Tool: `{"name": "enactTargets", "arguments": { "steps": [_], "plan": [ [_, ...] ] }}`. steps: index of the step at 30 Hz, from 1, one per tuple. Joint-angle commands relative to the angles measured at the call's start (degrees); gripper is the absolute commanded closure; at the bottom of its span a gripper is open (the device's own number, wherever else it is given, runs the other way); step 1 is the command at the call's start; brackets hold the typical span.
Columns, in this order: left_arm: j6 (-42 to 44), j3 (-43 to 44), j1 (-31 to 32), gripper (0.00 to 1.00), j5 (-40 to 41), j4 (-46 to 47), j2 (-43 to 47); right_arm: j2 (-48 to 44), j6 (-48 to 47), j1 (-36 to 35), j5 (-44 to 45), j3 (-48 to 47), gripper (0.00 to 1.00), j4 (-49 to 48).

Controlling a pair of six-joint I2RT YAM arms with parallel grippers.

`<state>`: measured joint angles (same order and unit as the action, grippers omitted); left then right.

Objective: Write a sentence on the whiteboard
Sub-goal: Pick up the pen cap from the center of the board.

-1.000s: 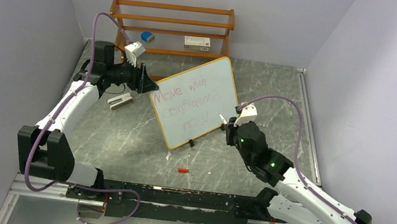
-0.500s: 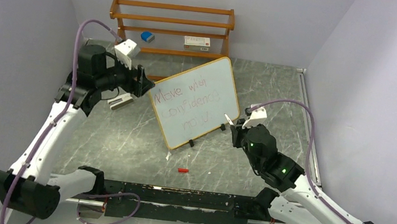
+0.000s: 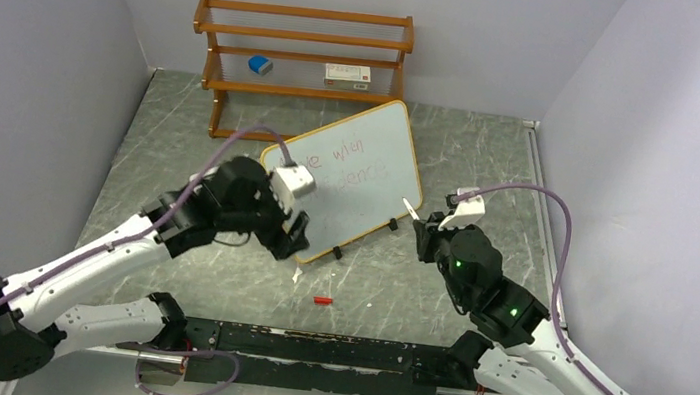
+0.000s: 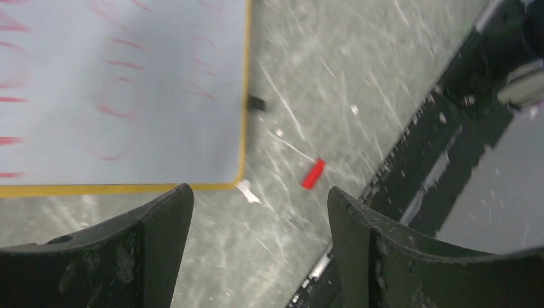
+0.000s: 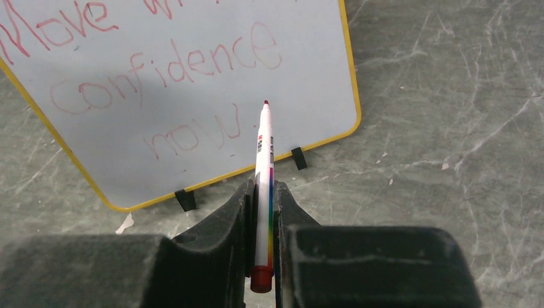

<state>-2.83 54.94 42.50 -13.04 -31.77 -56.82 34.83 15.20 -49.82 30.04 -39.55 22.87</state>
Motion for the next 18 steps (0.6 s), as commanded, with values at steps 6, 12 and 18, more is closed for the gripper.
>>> {"name": "enactTargets", "arguments": {
  "steps": [6,12,18],
  "plan": [
    [-4.7,-4.8,22.2,0.26,12.9,3.1,-6.5,-1.6,0.7,0.3,0.5,0.1,1.0,-0.4],
    [-2.3,-2.8,22.8,0.39,9.5,4.7,-14.9,-3.0,0.6,0.3,0.4,0.4,1.0,-0.6],
    [3.2,2.8,22.9,0.44,8.4,-0.7,-24.7,-3.1,1.0,0.2,0.6,-0.1,1.0,0.4]
  ]
}}
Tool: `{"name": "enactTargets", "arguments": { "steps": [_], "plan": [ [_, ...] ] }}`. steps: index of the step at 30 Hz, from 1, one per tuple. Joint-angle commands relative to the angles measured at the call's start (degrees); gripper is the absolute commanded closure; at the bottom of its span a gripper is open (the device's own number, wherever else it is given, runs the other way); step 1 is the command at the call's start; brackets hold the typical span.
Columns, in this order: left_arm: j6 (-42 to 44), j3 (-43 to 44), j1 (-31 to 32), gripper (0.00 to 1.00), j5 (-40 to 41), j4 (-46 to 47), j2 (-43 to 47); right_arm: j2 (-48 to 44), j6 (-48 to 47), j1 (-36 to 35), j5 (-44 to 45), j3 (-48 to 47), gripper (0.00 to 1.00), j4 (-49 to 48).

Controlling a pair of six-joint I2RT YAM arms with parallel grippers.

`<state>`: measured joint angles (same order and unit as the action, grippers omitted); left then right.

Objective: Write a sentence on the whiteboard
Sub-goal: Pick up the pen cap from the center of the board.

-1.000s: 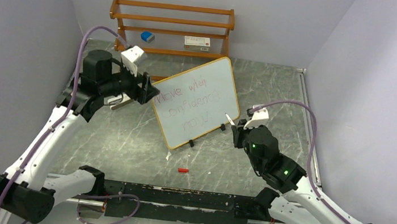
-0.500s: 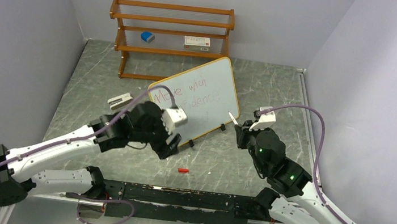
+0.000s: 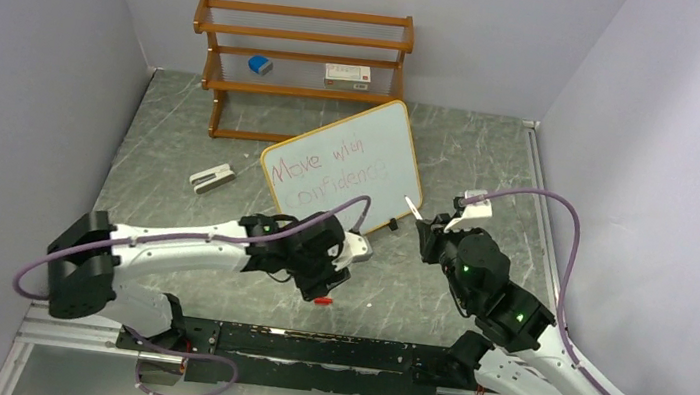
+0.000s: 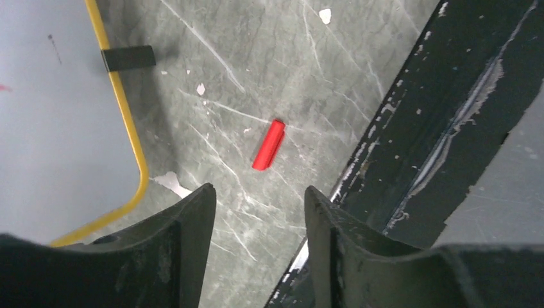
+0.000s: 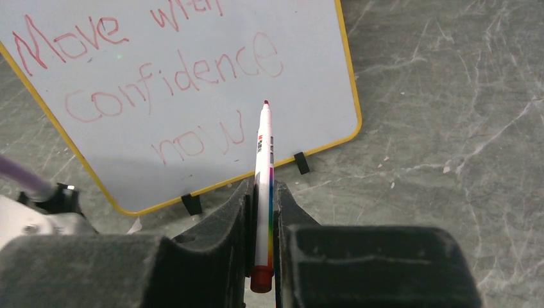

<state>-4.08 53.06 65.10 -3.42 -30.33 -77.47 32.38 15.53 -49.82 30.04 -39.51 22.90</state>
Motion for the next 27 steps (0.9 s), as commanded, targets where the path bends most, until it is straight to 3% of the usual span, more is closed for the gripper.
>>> {"name": "enactTargets", "arguments": {
  "steps": [1,6,27],
  "plan": [
    [6.1,5.6,0.3,0.46,-1.4,-3.2,-5.5,-0.9,0.8,0.2,0.7,0.0,1.0,0.4],
    [9.6,9.7,0.4,0.53,-3.1,-6.9,-12.6,-2.7,1.0,0.2,1.2,0.3,1.0,0.4],
    [13.6,14.6,3.3,0.59,-1.9,-10.2,-26.7,-4.2,1.7,0.2,4.9,0.2,1.0,0.5]
  ]
}}
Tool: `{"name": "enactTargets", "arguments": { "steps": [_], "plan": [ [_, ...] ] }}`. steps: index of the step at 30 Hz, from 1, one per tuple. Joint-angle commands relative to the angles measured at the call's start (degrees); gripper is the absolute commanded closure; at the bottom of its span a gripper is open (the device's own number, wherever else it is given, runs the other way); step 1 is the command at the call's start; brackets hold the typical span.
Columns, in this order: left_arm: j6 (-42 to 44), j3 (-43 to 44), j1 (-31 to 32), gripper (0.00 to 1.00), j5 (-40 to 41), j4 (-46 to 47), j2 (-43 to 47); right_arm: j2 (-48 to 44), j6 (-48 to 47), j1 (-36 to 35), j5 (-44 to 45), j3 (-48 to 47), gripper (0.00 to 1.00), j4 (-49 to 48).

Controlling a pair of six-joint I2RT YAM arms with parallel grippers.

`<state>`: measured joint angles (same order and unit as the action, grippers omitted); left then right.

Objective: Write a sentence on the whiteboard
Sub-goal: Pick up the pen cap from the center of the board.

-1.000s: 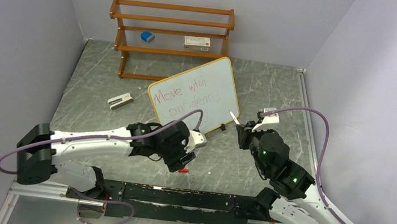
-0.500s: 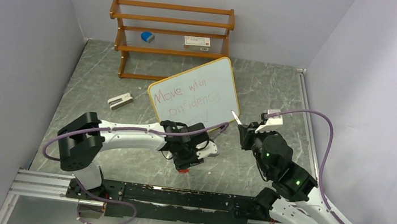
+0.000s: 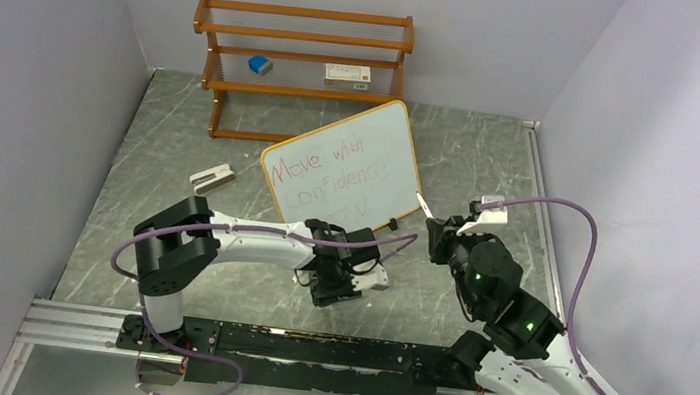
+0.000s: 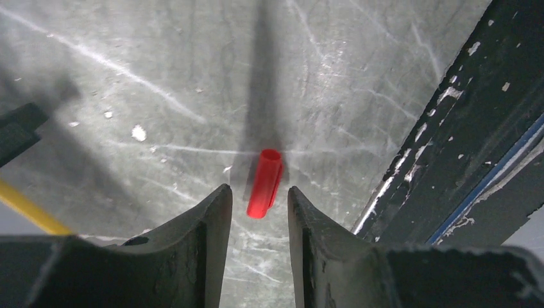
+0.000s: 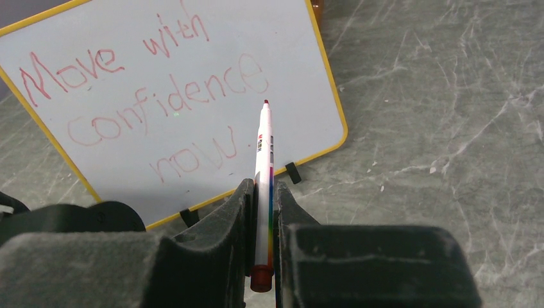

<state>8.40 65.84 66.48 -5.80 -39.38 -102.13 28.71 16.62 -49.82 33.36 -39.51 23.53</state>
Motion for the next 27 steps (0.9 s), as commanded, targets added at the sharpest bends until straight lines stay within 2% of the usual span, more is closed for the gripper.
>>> {"name": "enactTargets", "arguments": {
  "steps": [1,8,14,21,27],
  "plan": [
    [1.0,1.7,2.3,0.59,1.1,-1.2,-2.4,-0.5,0.7,0.2,1.7,0.2,1.0,0.0],
    [0.2,0.2,3.4,0.62,2.5,-1.5,-3.8,-1.4,0.9,0.2,2.3,0.2,1.0,0.1],
    [-1.0,-1.0,3.8,0.75,4.0,-0.6,-3.8,-1.7,0.9,0.2,2.5,0.3,1.0,0.1],
    [-1.0,-1.5,3.7,0.9,5.6,0.7,0.8,-1.5,0.9,0.2,1.6,0.2,1.0,0.3],
    [-1.2,-2.2,3.2,0.95,7.7,1.2,3.5,-0.5,0.7,0.2,0.0,0.0,1.0,0.5]
  ]
}}
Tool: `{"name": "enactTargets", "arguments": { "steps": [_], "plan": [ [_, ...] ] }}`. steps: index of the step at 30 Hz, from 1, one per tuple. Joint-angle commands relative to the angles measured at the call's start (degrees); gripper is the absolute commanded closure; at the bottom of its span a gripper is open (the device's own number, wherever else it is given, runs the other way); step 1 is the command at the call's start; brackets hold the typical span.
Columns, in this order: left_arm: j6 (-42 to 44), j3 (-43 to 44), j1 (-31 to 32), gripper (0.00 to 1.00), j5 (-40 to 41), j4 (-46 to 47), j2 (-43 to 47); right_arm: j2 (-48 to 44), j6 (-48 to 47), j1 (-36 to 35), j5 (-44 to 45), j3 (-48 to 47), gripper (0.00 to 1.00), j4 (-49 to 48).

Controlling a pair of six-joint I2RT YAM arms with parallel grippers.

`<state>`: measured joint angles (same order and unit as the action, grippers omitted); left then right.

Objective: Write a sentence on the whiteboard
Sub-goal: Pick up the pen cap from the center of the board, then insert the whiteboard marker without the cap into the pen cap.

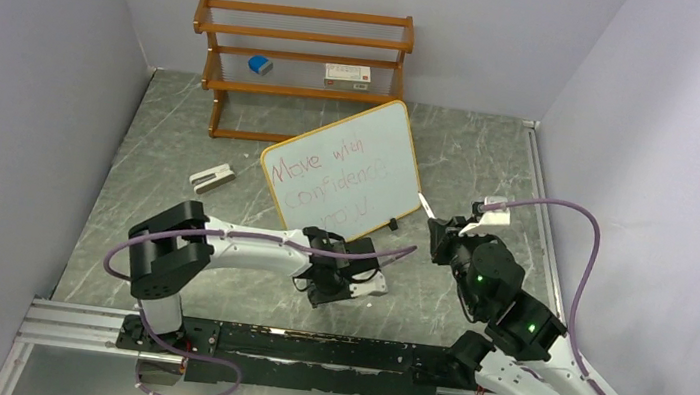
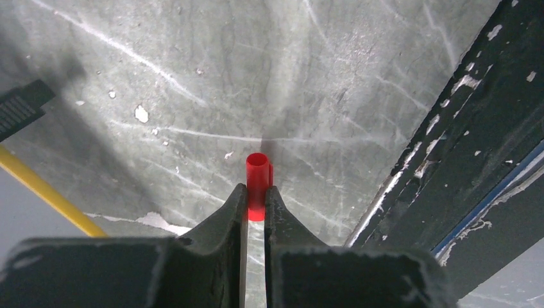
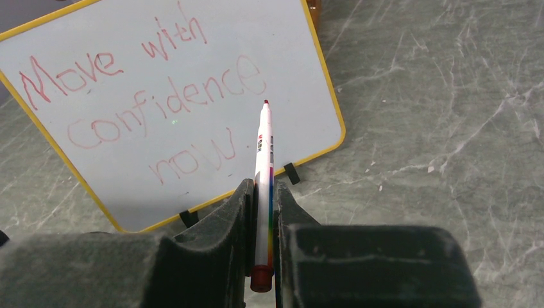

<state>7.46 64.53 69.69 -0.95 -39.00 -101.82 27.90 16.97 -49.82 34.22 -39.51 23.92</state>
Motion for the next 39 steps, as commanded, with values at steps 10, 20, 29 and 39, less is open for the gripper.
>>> {"name": "enactTargets", "arguments": {
  "steps": [10,20,29,39],
  "plan": [
    [1.0,-3.3,-0.6,0.95,11.2,2.3,14.1,2.7,0.0,0.2,-4.3,-0.9,1.0,0.4],
    [10.8,-4.2,-0.5,0.95,21.7,6.5,32.8,3.0,-1.7,0.2,-15.4,-3.0,1.0,-0.8],
    [27.2,-8.8,-0.4,0.95,24.5,15.0,43.4,5.3,-4.6,0.2,-32.6,-12.8,1.0,1.6],
    [36.6,-9.6,-0.3,0.95,21.0,18.4,45.7,11.7,-5.9,0.2,-46.5,-17.6,1.0,3.2]
  ]
}}
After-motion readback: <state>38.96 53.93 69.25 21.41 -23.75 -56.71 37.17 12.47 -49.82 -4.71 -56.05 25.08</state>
